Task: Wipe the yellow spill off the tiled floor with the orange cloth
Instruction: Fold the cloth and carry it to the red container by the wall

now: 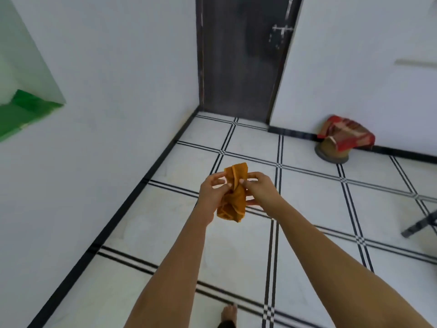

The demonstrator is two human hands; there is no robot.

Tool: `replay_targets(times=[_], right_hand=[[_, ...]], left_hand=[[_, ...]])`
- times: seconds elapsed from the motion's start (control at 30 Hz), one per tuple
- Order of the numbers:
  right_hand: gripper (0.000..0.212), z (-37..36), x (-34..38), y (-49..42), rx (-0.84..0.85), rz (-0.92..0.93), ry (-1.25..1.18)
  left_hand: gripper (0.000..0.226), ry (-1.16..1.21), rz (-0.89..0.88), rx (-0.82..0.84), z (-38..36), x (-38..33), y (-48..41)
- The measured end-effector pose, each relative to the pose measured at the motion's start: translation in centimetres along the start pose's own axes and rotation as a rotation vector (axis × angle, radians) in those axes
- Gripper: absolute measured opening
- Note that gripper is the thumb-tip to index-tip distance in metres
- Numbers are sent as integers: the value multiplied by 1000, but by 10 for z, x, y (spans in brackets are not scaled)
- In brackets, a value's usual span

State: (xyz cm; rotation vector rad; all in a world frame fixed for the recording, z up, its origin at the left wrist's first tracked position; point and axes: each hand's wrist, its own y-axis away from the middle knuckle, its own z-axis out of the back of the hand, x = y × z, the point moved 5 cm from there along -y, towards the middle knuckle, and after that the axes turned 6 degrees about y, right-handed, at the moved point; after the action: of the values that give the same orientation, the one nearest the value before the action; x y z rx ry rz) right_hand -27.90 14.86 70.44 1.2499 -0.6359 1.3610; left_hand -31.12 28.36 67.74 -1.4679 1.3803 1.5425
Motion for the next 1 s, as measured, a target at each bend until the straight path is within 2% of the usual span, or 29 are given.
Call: replay_targets(times=[0.1, 0.2, 0.33, 0.47, 0.57, 0.77, 0.87, 0.93, 1.0], right_hand=[[25, 11, 32, -54, 118, -3, 28], [27, 17, 61, -97, 180, 63, 62], [44, 23, 86, -139, 194, 228, 134], [31, 20, 104, -176, 326, 314, 228], [20, 14, 122, -207, 462, 384, 292], [19, 13, 160, -241, 664, 568, 417], [16, 14, 171, -247, 744, 598, 462], [17, 10, 175, -240, 812, 643, 512], [21, 8, 178, -225, 890, 670, 541]], left_hand=[[47, -15, 15, -52, -7, -28, -51], [42, -37, -28, -38, -16, -58, -91], [35, 12, -31, -117, -25, -81, -124], [29, 142, -38, -175, -22, -95, -144], [25, 130, -79, -296, -20, -107, -151], [15, 37, -97, -603, -17, -108, -142], [26, -56, -56, -651, -31, -104, -128], [36, -102, -94, -730, -41, -108, -119], [34, -160, -148, -810, -50, -114, -108]])
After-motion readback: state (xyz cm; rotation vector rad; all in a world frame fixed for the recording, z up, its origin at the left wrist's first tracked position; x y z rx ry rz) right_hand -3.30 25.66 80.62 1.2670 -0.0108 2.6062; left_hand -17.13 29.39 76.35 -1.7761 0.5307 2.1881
